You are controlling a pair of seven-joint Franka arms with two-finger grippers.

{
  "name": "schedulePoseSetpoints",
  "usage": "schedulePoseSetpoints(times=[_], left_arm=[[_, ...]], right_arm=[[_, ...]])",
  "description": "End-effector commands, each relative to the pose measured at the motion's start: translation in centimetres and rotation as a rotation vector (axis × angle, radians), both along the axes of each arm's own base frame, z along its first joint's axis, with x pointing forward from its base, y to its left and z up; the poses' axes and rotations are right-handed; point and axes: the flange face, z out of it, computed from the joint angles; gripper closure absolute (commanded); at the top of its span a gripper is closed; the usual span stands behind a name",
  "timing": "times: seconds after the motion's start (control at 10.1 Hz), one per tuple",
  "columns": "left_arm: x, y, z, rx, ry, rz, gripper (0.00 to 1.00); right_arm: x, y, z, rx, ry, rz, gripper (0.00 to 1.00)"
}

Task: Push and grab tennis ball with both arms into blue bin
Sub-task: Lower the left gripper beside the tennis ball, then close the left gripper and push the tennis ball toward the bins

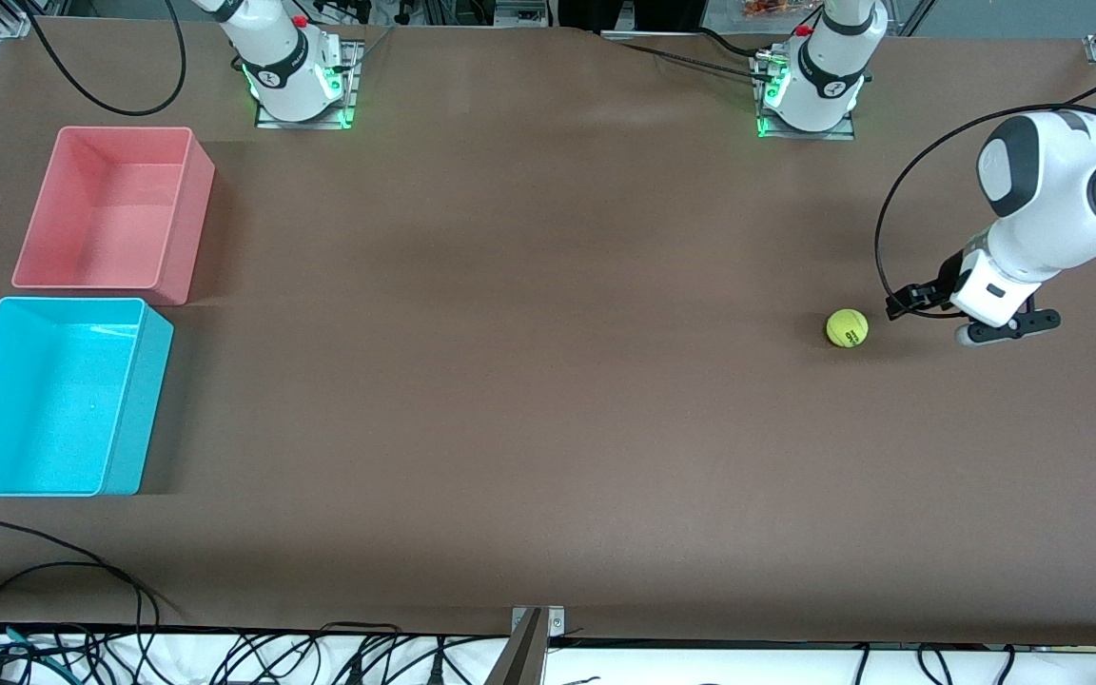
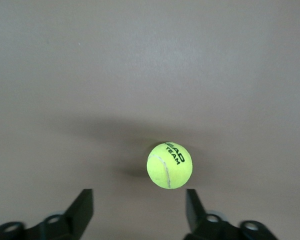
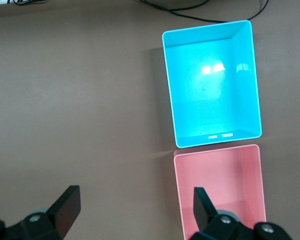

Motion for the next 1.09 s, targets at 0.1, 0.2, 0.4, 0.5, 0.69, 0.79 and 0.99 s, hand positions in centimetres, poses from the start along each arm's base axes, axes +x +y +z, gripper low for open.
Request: schedulePoseSetpoints(times=[0.1, 0.2, 0.4, 0.5, 0.69, 0.79, 0.99], left_arm=[[-1.0, -0.1, -4.0, -0.007, 0.025, -0.081, 0.59], [-1.3, -0.1, -4.4, -0.009, 0.035, -0.1, 0.69], [-1.6, -0.1, -4.6, -0.026, 0.042, -0.315, 1.0], [-1.6, 0.3, -4.6, -0.037, 0.037, -0.383, 1.0], [-1.6, 0.3, -4.6, -0.042, 0.037, -0.461, 1.0], [-1.6, 0.2, -4.6, -0.053, 0.034, -0.583, 1.0], [-1.7, 0.3, -5.6, -0.077, 0.044, -0.847, 1.0]], right_arm=[[0.0, 0.2, 0.7, 0.017, -0.009, 0.004, 0.0], [0.0, 0.2, 0.7, 0.017, -0.009, 0.004, 0.0], [0.0, 0.2, 0.7, 0.017, -0.009, 0.004, 0.0], [0.0, 0.2, 0.6, 0.017, -0.007, 0.004, 0.0], [0.0, 0.2, 0.6, 0.017, -0.007, 0.004, 0.0], [0.1, 0.3, 0.6, 0.017, -0.007, 0.004, 0.0], [0.1, 0.3, 0.6, 0.017, -0.007, 0.005, 0.0]])
